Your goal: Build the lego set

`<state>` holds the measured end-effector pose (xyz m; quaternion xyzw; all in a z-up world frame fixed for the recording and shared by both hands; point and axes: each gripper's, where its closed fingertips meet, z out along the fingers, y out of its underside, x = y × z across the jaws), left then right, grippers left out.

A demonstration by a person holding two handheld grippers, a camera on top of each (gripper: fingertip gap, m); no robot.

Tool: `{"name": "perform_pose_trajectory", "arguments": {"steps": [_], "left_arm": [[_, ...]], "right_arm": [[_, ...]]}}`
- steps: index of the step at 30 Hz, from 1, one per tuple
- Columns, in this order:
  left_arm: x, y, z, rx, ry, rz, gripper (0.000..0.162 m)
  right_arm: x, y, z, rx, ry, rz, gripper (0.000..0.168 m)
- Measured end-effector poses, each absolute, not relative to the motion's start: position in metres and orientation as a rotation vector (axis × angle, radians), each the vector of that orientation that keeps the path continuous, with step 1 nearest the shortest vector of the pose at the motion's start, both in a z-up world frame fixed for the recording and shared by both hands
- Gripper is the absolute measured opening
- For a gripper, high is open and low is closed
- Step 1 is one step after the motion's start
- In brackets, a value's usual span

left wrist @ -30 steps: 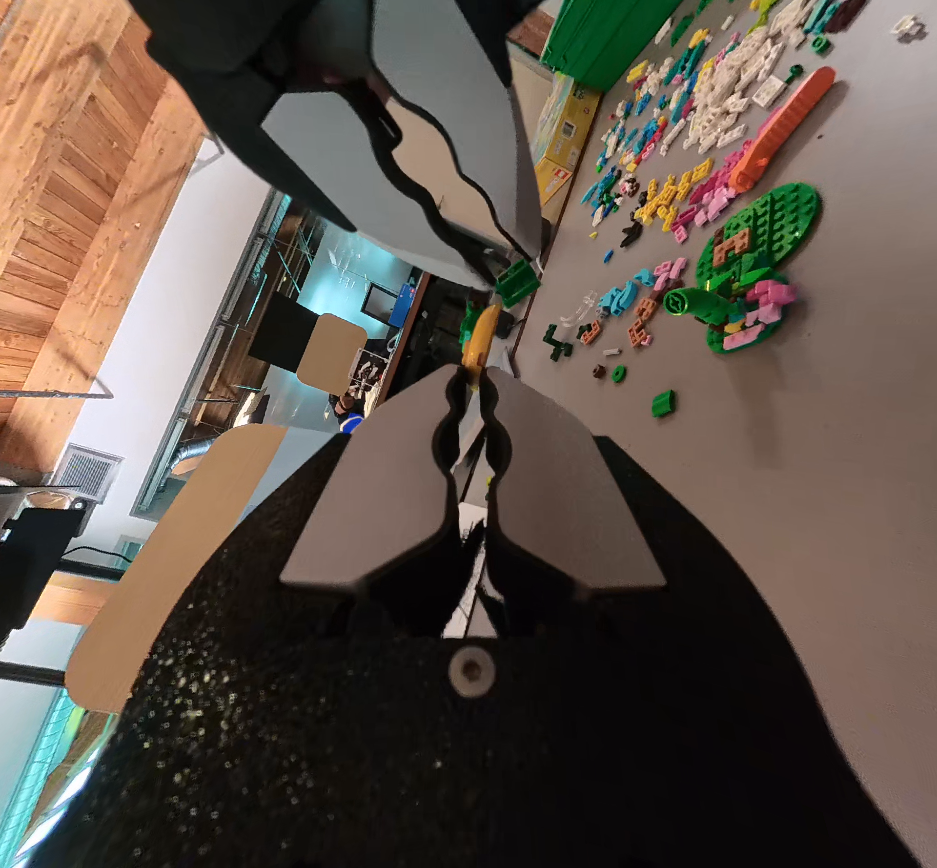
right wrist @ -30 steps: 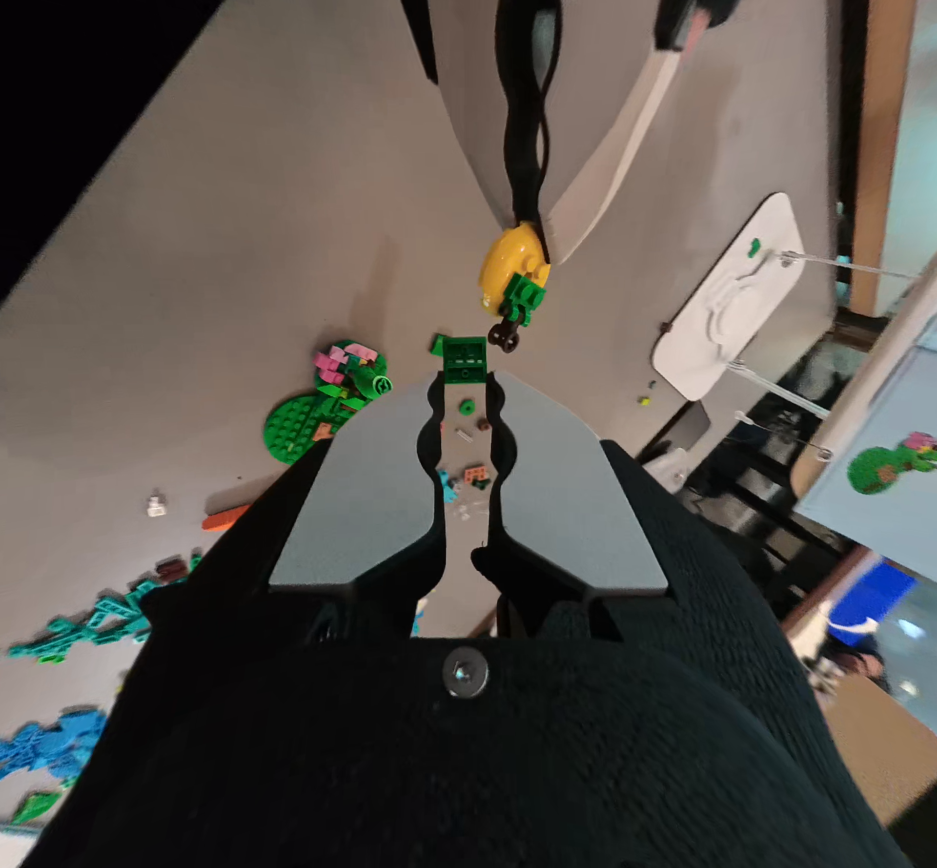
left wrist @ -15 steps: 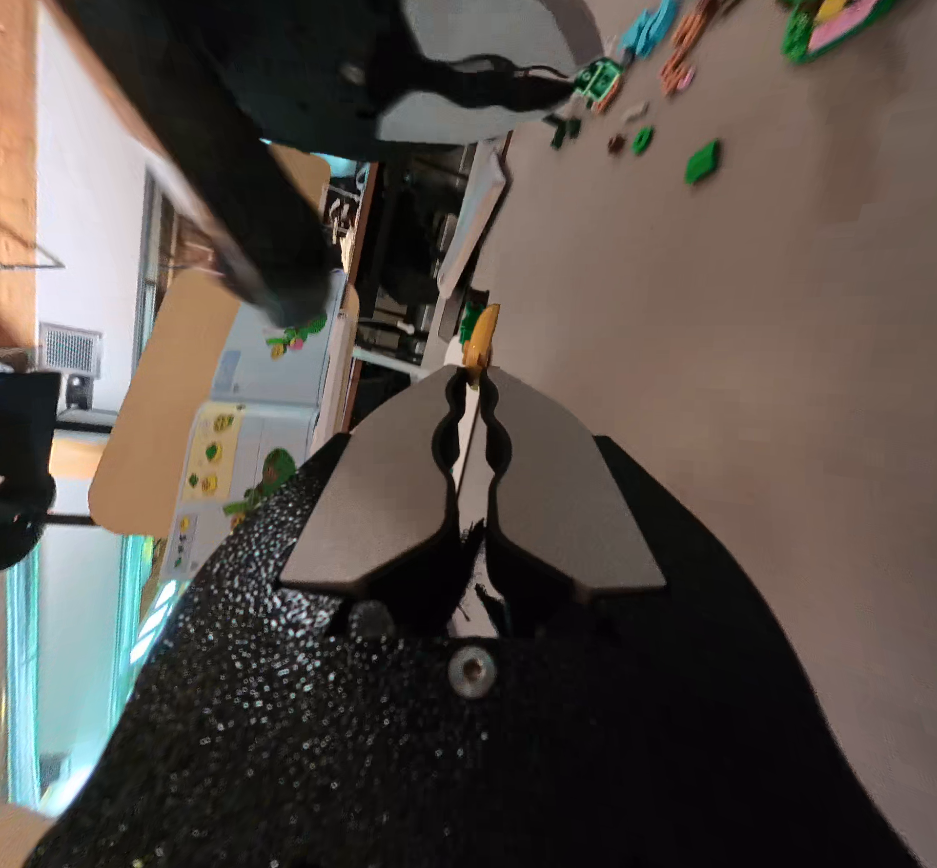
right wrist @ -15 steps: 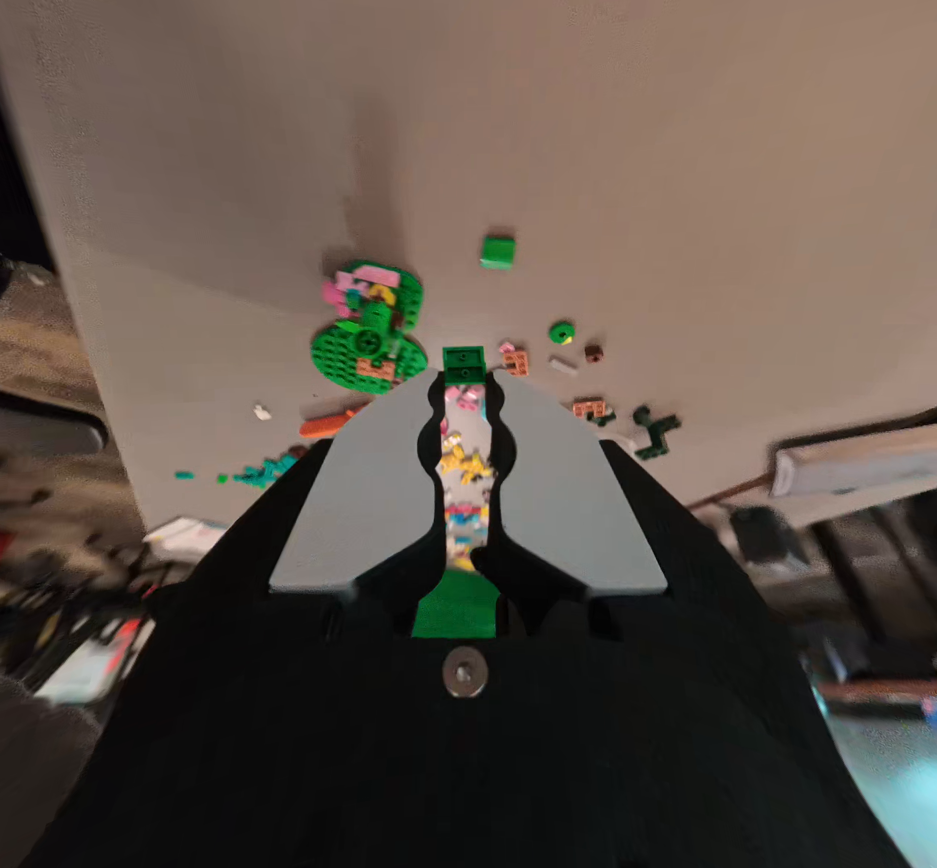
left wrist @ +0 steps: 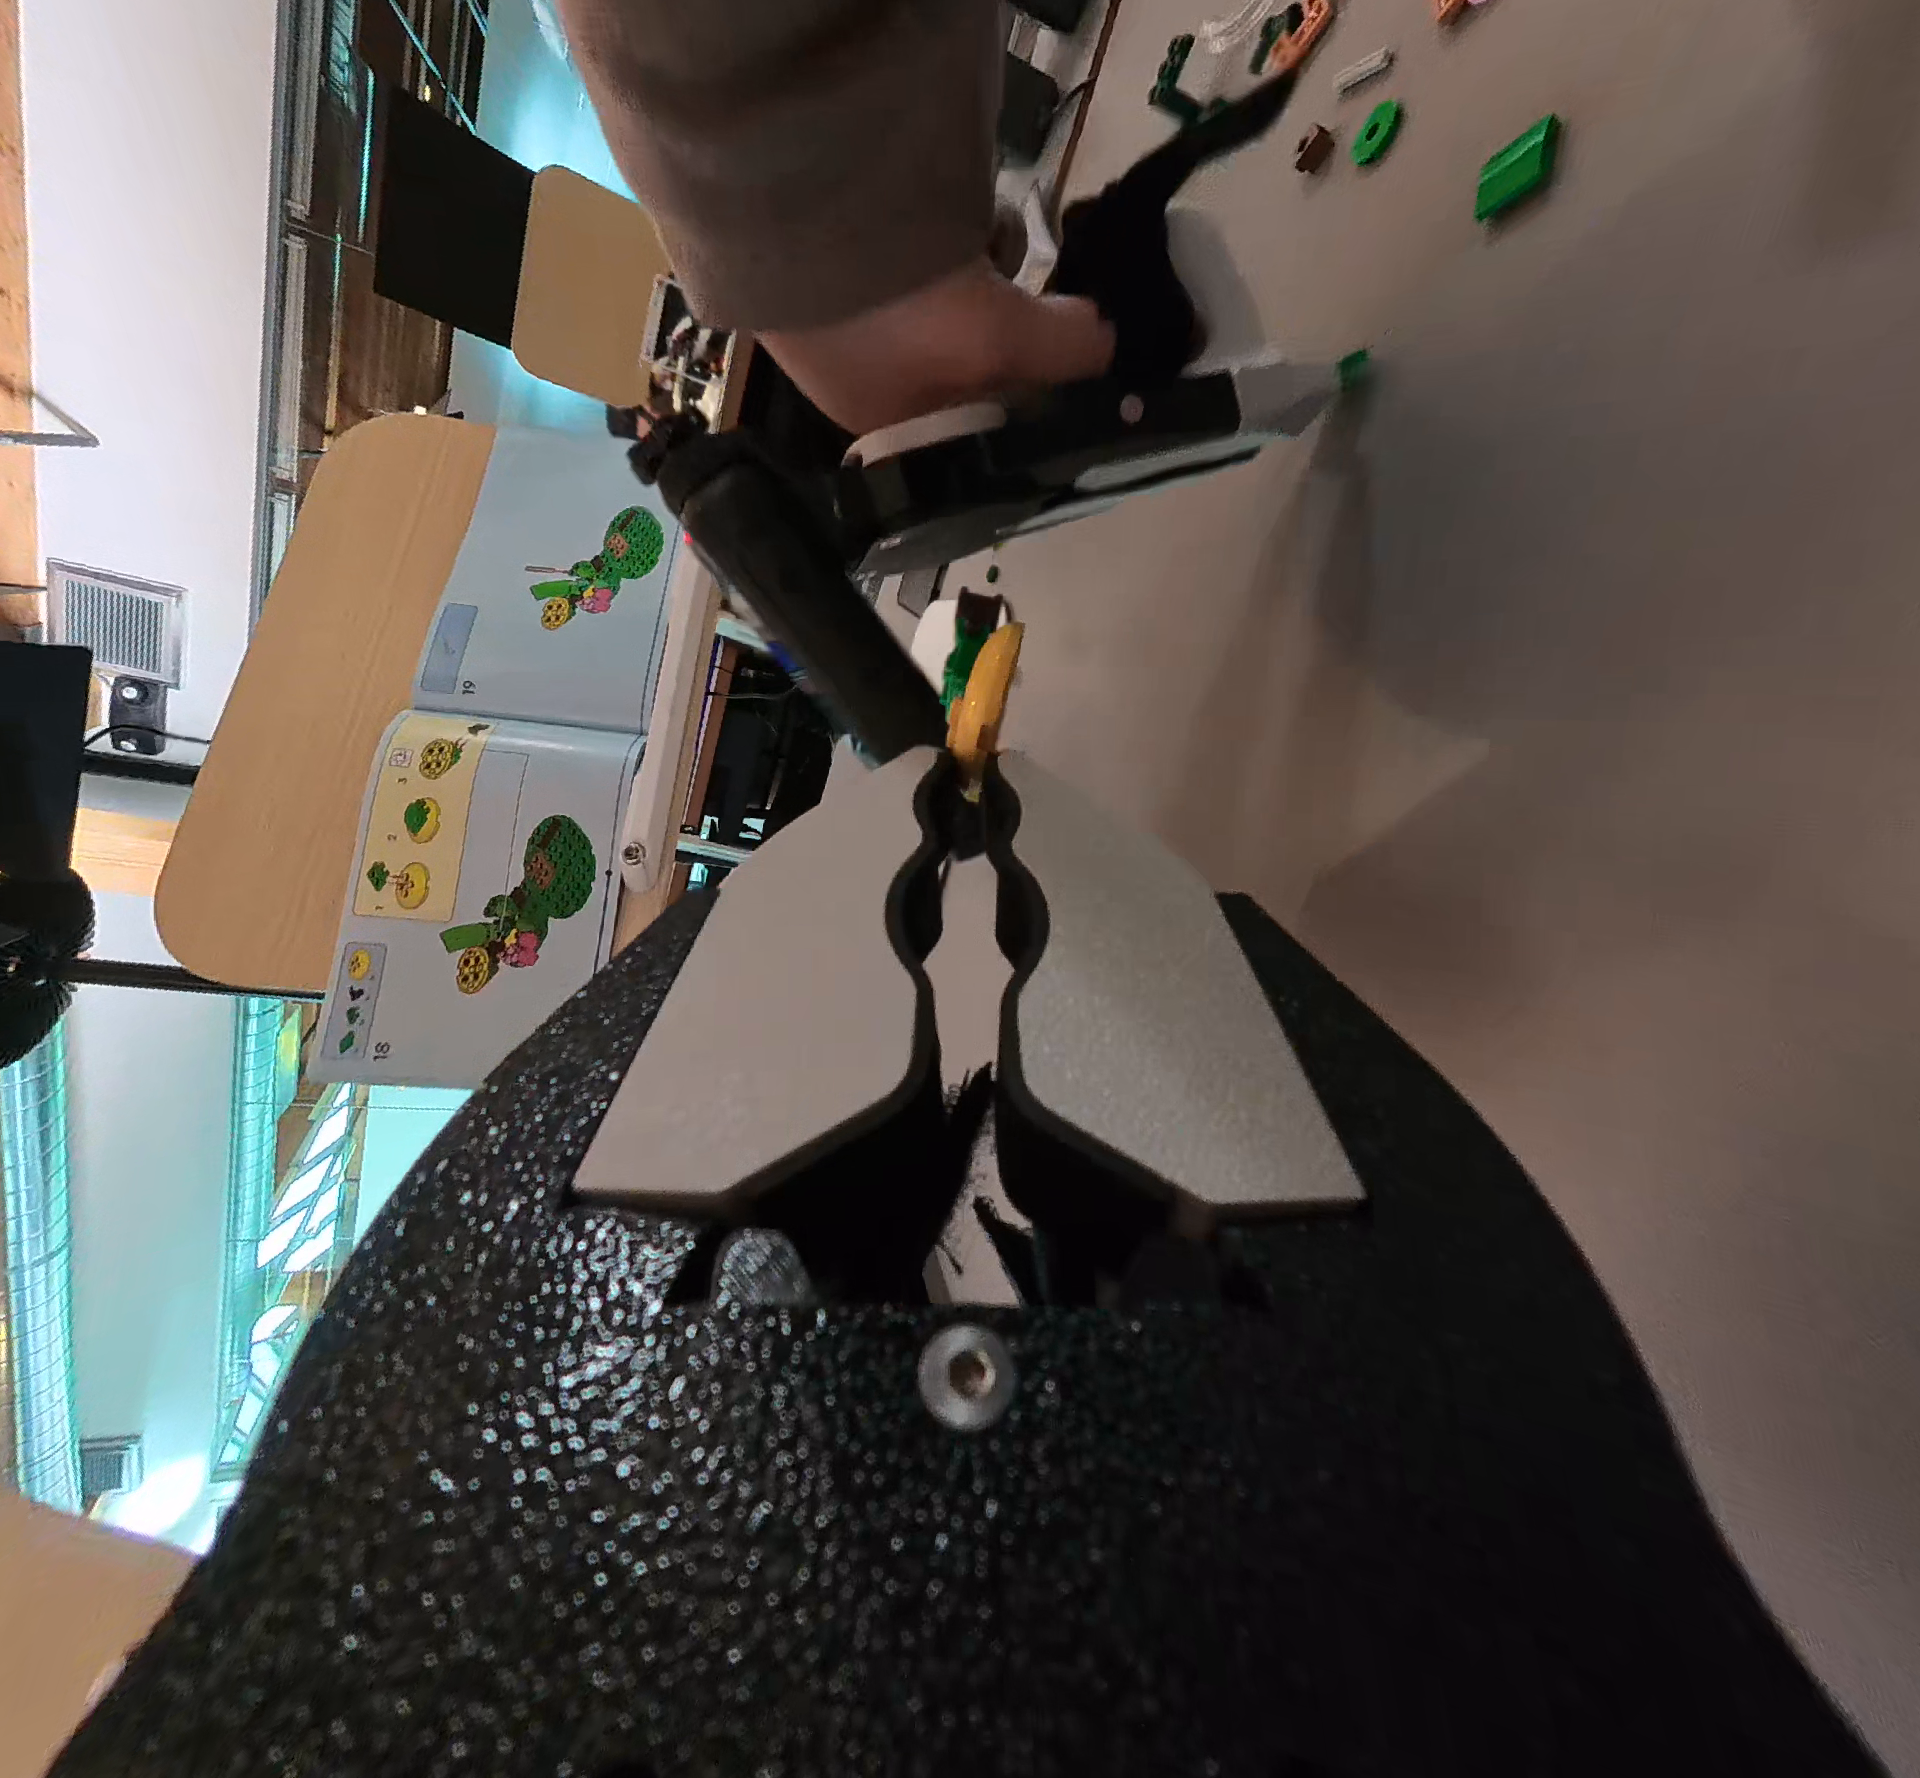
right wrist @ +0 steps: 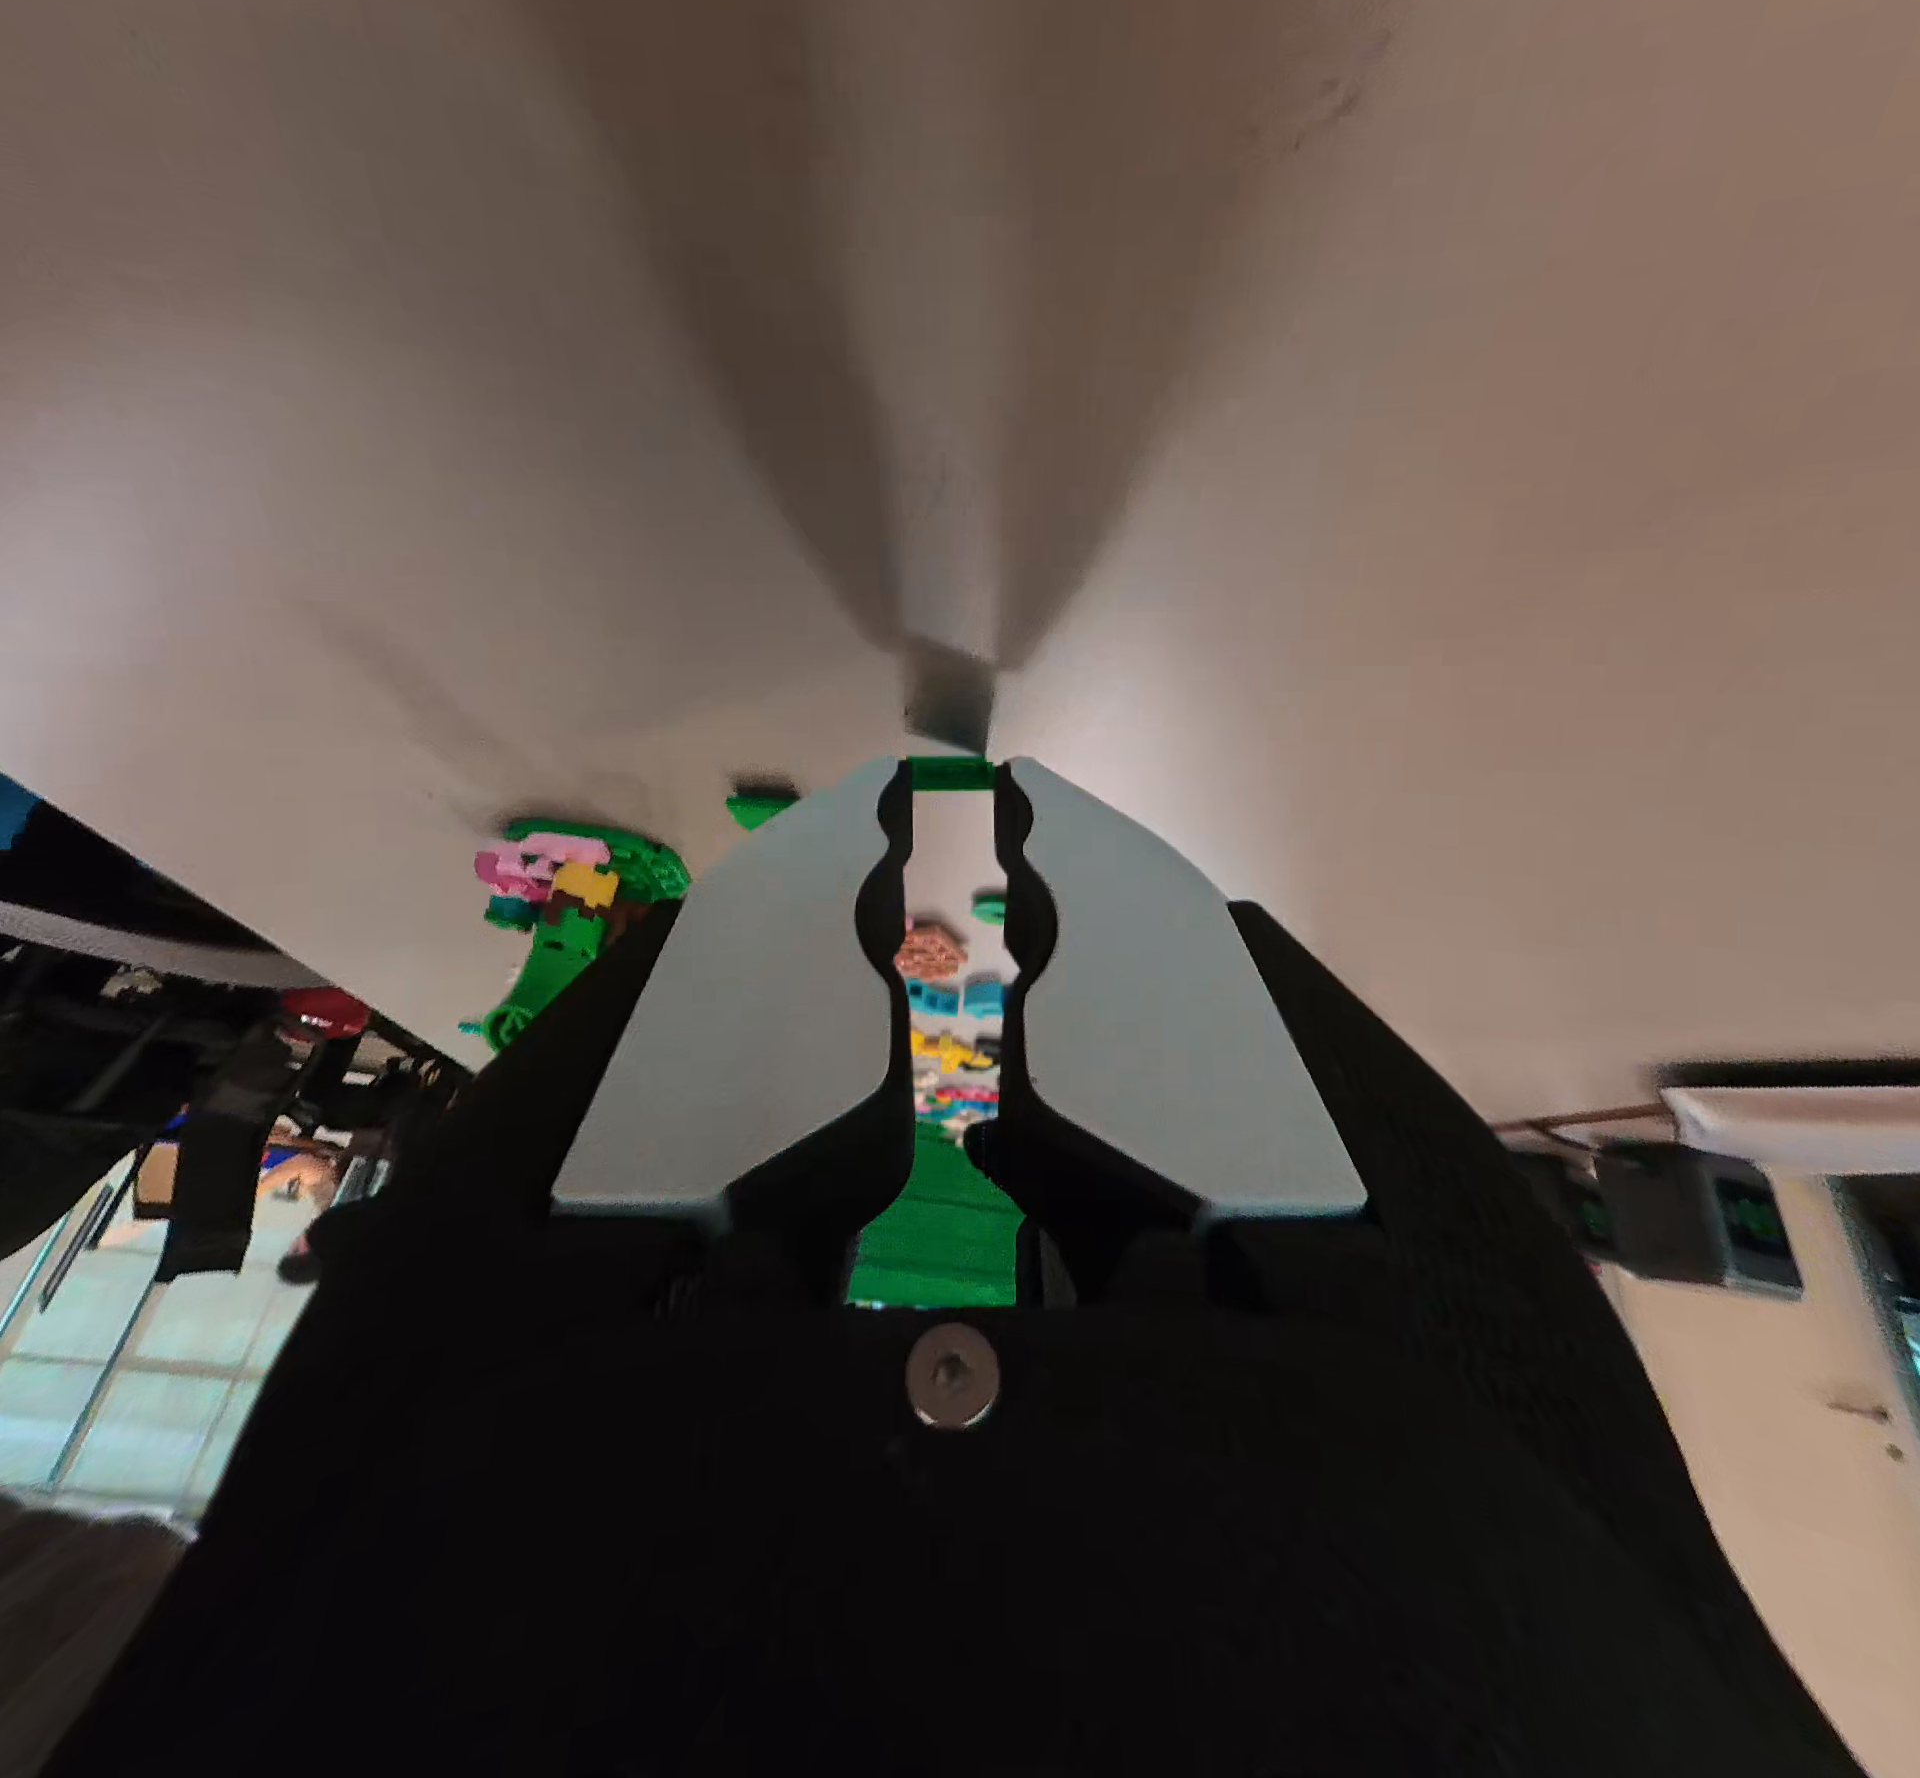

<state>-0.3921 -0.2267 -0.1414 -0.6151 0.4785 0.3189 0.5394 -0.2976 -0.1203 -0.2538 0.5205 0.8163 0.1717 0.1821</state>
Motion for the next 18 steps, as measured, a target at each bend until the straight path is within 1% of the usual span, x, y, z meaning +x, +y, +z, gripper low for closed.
{"name": "perform_pose_trajectory", "arguments": {"steps": [1,3,4,5,6,7,9,12,14,16,18], "left_arm": [[-0.39,-0.226,-0.142,-1.461,1.143,0.752,0.005],[-0.387,-0.225,-0.144,-1.46,1.155,0.748,0.005],[-0.386,-0.225,-0.145,-1.461,1.159,0.747,0.005],[-0.386,-0.225,-0.146,-1.461,1.16,0.746,0.005],[-0.386,-0.224,-0.146,-1.461,1.159,0.744,0.005],[-0.386,-0.224,-0.146,-1.461,1.157,0.741,0.005],[-0.382,-0.222,-0.146,-1.45,1.159,0.741,0.005],[-0.377,-0.218,-0.149,-1.426,1.185,0.778,0.005],[-0.374,-0.215,-0.153,-1.423,1.205,0.79,0.005],[-0.371,-0.213,-0.156,-1.421,1.219,0.793,0.005],[-0.369,-0.212,-0.159,-1.425,1.227,0.787,0.005]], "right_arm": [[-0.303,-0.122,-0.256,1.483,2.314,0.463,0.013],[-0.312,-0.126,-0.259,1.525,2.338,0.402,0.013],[-0.316,-0.128,-0.259,1.539,2.368,0.359,0.018],[-0.32,-0.129,-0.258,1.536,2.428,0.311,0.033],[-0.323,-0.127,-0.256,1.519,2.521,0.279,0.042],[-0.324,-0.124,-0.253,1.502,2.61,0.24,0.043],[-0.32,-0.124,-0.249,1.585,2.671,0.098,0.042],[-0.315,-0.124,-0.248,1.863,2.574,-0.206,0.038],[-0.312,-0.116,-0.248,2.034,2.501,-0.311,0.03],[-0.309,-0.117,-0.248,2.139,2.383,-0.421,0.028],[-0.306,-0.114,-0.249,2.173,2.364,-0.422,0.026]]}}
